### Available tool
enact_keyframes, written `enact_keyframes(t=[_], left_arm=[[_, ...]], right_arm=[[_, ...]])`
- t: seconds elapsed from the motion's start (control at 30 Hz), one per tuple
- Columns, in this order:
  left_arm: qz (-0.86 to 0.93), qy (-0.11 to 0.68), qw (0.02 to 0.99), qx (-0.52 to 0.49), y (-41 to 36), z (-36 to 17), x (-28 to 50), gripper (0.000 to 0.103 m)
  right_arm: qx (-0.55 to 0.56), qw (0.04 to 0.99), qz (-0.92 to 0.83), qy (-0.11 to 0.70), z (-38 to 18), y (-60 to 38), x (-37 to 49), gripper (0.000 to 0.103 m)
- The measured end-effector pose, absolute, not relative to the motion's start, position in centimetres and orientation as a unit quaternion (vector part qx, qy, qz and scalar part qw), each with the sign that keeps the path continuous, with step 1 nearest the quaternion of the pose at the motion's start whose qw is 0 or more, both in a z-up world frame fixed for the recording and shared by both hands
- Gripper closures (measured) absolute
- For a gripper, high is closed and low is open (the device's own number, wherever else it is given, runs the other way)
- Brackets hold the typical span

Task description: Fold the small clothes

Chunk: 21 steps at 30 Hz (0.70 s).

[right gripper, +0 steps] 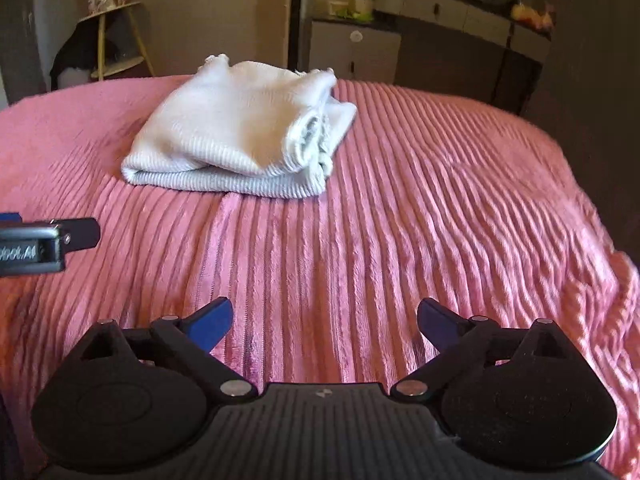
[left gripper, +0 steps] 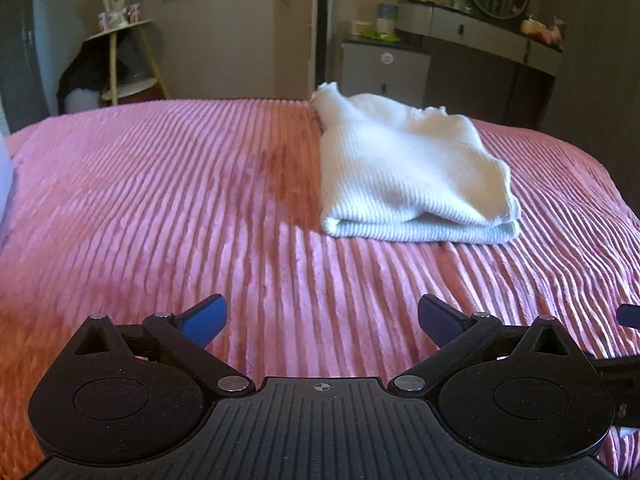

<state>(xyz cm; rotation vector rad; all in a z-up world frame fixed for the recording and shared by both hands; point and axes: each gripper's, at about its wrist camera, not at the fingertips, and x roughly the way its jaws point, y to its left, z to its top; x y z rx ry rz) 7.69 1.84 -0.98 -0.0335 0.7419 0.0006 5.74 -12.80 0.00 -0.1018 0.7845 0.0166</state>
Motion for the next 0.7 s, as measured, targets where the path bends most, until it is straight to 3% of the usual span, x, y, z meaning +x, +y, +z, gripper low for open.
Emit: enact_keyframes(t=[0.23,0.7], left_arm=[[0.010,0.360,0.932,-0.027,2.3,-1.0,7.8,0.000],[0.001,0.352,0.936,0.001,1.4,-1.4,8.0,0.000]], right_arm=[[-0.049,0.943,0.025,0.328,0.8,-11.9,5.3,0.004],[-0.014,0.945,0.016,0.327,0.3,-12.9,6.0,0.004]])
